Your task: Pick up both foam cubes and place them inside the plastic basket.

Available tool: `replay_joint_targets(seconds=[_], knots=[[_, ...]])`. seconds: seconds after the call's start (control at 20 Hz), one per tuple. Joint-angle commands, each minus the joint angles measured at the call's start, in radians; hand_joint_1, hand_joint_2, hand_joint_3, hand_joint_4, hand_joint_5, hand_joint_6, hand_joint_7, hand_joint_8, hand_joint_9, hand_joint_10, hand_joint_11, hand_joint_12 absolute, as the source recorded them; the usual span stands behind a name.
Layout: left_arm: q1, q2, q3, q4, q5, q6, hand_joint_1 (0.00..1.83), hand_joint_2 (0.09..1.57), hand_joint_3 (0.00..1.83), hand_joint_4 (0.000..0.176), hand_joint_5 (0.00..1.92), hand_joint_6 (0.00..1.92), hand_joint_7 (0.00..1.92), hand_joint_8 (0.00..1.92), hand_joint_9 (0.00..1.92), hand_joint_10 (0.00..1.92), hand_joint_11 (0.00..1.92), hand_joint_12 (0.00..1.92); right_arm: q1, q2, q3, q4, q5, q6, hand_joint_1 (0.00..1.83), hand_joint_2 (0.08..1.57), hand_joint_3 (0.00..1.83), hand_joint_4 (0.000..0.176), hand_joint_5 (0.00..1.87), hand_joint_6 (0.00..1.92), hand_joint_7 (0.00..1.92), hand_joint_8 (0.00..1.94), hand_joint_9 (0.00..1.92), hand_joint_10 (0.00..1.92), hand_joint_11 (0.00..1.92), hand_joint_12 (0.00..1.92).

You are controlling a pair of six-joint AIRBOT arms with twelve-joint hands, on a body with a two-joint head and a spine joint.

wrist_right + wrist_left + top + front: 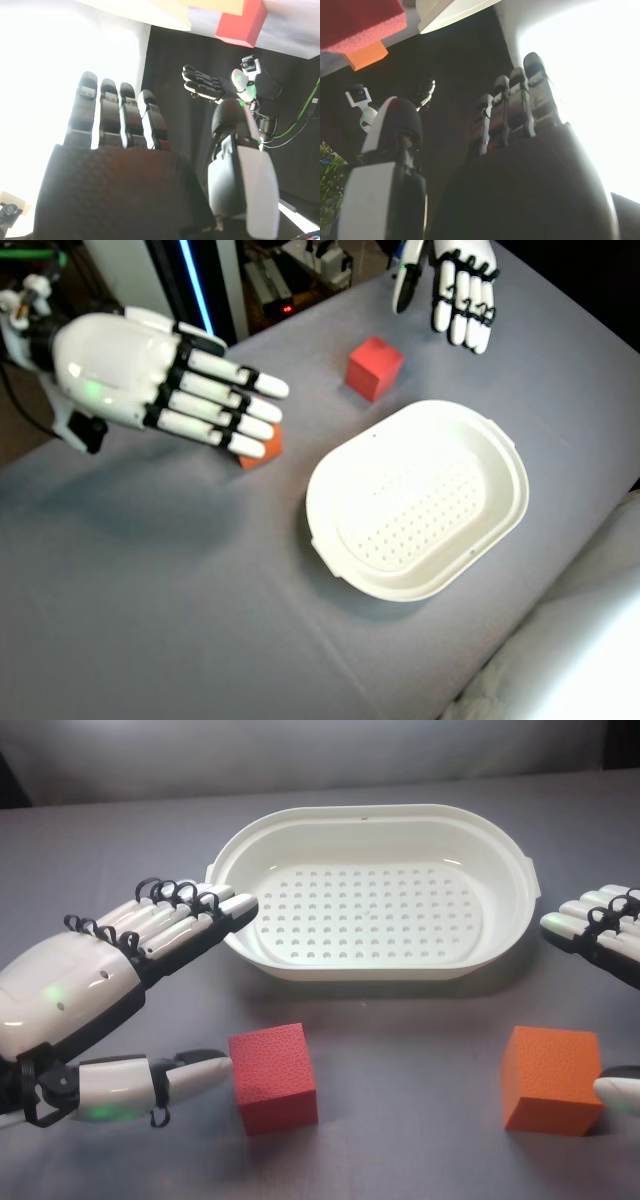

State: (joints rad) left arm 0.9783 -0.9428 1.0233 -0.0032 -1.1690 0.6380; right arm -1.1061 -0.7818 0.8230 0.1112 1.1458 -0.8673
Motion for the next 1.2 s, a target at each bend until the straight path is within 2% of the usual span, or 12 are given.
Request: replay_joint_targets(seconds=[0.0, 0.3, 0.5, 0.6, 0.7, 0.75, 0.8, 0.85, 0.9, 0.95, 1.05, 1.15], knots=[[-0.008, -0.003, 0.002, 0.005, -0.110, -0.010, 0.58, 1.09, 0.03, 0.046, 0.00, 0.00, 0.00, 0.00, 0.00, 0.00, 0.00, 0.00, 0.003, -0.004, 0.000, 0.001, 0.117, 0.003, 0.53, 1.17, 0.01, 0.000, 0.00, 0.00, 0.00, 0.00, 0.00, 0.00, 0.00, 0.00], [-0.016, -0.053, 0.028, 0.061, -0.016, -0.069, 0.61, 0.98, 0.00, 0.079, 0.00, 0.00, 0.00, 0.00, 0.00, 0.00, 0.02, 0.01, 0.004, -0.042, 0.025, -0.002, 0.057, 0.026, 0.57, 1.10, 0.00, 0.000, 0.00, 0.00, 0.00, 0.00, 0.00, 0.00, 0.00, 0.00], [-0.035, -0.109, 0.066, 0.101, 0.080, -0.107, 0.77, 0.91, 0.00, 0.068, 0.00, 0.00, 0.03, 0.00, 0.11, 0.03, 0.00, 0.85, 0.025, -0.091, 0.068, -0.001, -0.028, 0.049, 0.64, 1.06, 0.00, 0.000, 0.00, 0.00, 0.00, 0.00, 0.03, 0.01, 0.01, 0.01], [-0.056, -0.127, 0.081, 0.120, 0.124, -0.107, 0.82, 0.93, 0.01, 0.062, 0.01, 0.00, 0.08, 0.01, 0.17, 0.05, 0.00, 1.06, 0.042, -0.111, 0.087, -0.002, -0.070, 0.049, 0.65, 1.05, 0.00, 0.000, 0.00, 0.00, 0.01, 0.00, 0.06, 0.02, 0.04, 0.02], [-0.084, -0.147, 0.101, 0.146, 0.174, -0.111, 0.85, 0.99, 0.02, 0.046, 0.05, 0.01, 0.17, 0.02, 0.23, 0.07, 0.00, 1.29, 0.057, -0.133, 0.106, -0.002, -0.109, 0.049, 0.68, 1.06, 0.01, 0.000, 0.00, 0.00, 0.08, 0.02, 0.11, 0.02, 0.00, 0.33], [-0.091, -0.153, 0.108, 0.150, 0.186, -0.112, 0.94, 1.02, 0.02, 0.000, 0.15, 0.03, 0.30, 0.05, 0.35, 0.12, 0.00, 1.47, 0.064, -0.141, 0.113, -0.004, -0.121, 0.049, 0.73, 1.09, 0.01, 0.000, 0.04, 0.01, 0.20, 0.03, 0.18, 0.04, 0.00, 0.64], [-0.100, -0.164, 0.117, 0.155, 0.207, -0.112, 1.05, 1.06, 0.01, 0.000, 0.28, 0.02, 0.46, 0.05, 0.47, 0.26, 0.11, 1.51, 0.074, -0.152, 0.123, -0.005, -0.136, 0.049, 0.78, 1.13, 0.01, 0.000, 0.13, 0.02, 0.31, 0.03, 0.27, 0.08, 0.00, 0.97], [-0.106, -0.175, 0.128, 0.156, 0.216, -0.112, 1.27, 1.14, 0.00, 0.000, 0.63, 0.15, 0.77, 0.99, 0.71, 0.86, 0.53, 1.58, 0.089, -0.166, 0.137, -0.006, -0.154, 0.049, 1.06, 1.18, 0.00, 0.000, 0.57, 0.11, 0.73, 0.18, 0.58, 0.46, 0.14, 1.38], [-0.108, -0.177, 0.129, 0.156, 0.215, -0.112, 1.24, 1.19, 0.00, 0.000, 0.72, 0.91, 0.87, 1.30, 0.93, 1.22, 0.84, 1.60, 0.092, -0.167, 0.139, -0.007, -0.154, 0.049, 1.31, 1.16, 0.00, 0.000, 0.77, 0.79, 0.90, 0.95, 0.79, 1.23, 0.56, 1.60], [-0.116, -0.178, 0.130, 0.156, 0.211, -0.110, 1.23, 1.23, 0.00, 0.000, 0.72, 1.09, 0.84, 1.47, 0.95, 1.42, 0.90, 1.66, 0.100, -0.167, 0.140, -0.008, -0.153, 0.049, 1.35, 1.18, 0.01, 0.000, 0.76, 1.00, 0.88, 1.19, 0.81, 1.46, 0.70, 1.67], [-0.132, -0.166, 0.124, 0.156, 0.184, -0.094, 1.34, 1.23, 0.00, 0.000, 0.67, 1.21, 0.72, 1.38, 0.78, 1.60, 0.75, 1.68, 0.114, -0.159, 0.140, -0.016, -0.131, 0.049, 1.23, 1.25, 0.01, 0.000, 0.66, 1.19, 0.79, 1.55, 0.82, 1.62, 0.82, 1.83], [-0.147, -0.132, 0.106, 0.164, 0.132, -0.085, 1.34, 1.26, 0.00, 0.000, 0.64, 1.13, 0.67, 1.55, 0.76, 1.71, 0.78, 1.82, 0.136, -0.138, 0.132, -0.025, -0.091, 0.048, 1.31, 1.27, 0.00, 0.000, 0.60, 1.23, 0.72, 1.53, 0.73, 1.73, 0.63, 1.89]])
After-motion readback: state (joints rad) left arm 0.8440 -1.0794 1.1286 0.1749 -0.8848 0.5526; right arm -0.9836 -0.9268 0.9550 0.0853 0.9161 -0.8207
